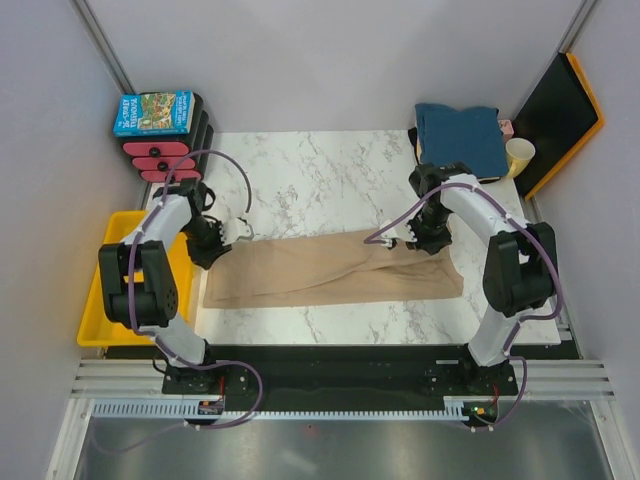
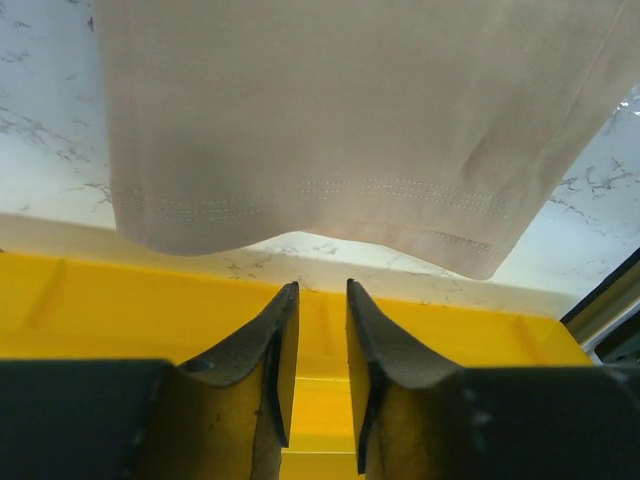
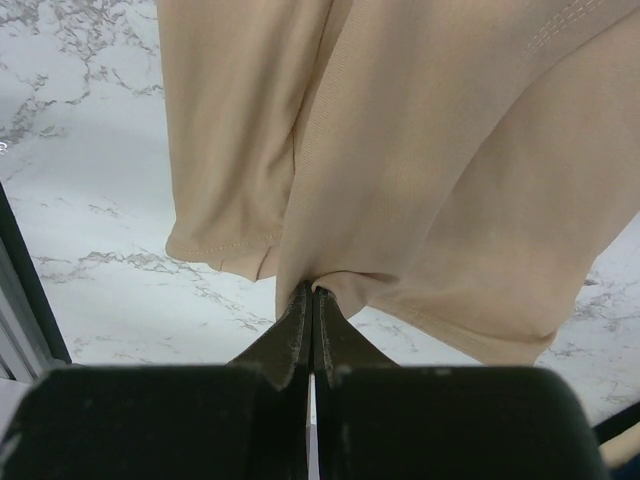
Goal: Fold and stack the t-shirts
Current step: Fold the other side of the tshirt into a rectangle
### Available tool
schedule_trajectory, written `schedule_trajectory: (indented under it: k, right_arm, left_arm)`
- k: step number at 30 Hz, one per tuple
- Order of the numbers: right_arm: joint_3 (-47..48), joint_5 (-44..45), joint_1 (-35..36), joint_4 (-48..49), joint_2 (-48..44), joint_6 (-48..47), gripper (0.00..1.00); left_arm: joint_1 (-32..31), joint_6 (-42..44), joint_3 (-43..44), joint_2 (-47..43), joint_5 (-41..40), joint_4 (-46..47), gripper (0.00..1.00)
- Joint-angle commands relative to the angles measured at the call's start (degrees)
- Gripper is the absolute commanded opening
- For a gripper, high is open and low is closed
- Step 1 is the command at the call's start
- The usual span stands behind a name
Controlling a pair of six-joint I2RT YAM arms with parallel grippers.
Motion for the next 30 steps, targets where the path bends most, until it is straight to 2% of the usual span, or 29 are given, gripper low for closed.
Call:
schedule_trajectory:
  k: [1, 6, 7, 10, 17, 25, 30]
  right_arm:
    - [2.42, -0.58, 0.27, -0.65, 0.66, 0.06, 0.0]
    - [2.51, -0.05, 0.27, -0.22, 1.19, -0.12, 0.0]
    - [2.77, 0.04, 0.36, -0.13, 1.28, -0.12, 0.0]
    - [3.21, -0.14, 0.27, 0.14, 1.45, 0.32, 0.0]
    - [1.55, 0.3, 0.36, 1.1, -0.21, 1.38, 0.0]
    - [1.19, 0.39, 0.36, 1.81, -0.39, 1.82, 0.0]
    - [1.1, 0.21, 0.36, 2.07, -0.48, 2.25, 0.0]
  left_arm:
    - [-0.54, 10.11, -4.79, -10.4, 1.86, 0.81, 0.36]
    - [-2.21, 24.7, -14.54, -18.34, 0.71, 4.86, 0.48]
    - [-4.22, 28.12, -15.52, -19.13, 0.8, 4.95, 0.49]
    - [-5.99, 32.09, -18.95, -21.25, 1.24, 7.05, 0.53]
    - [-8.81, 28.94, -18.78, -19.22, 2.65, 7.15, 0.56]
    - [-10.74, 30.26, -23.7, -24.4, 3.44, 4.51, 0.65]
    - [-11.09, 30.0, -25.81, -25.11, 2.83, 4.51, 0.66]
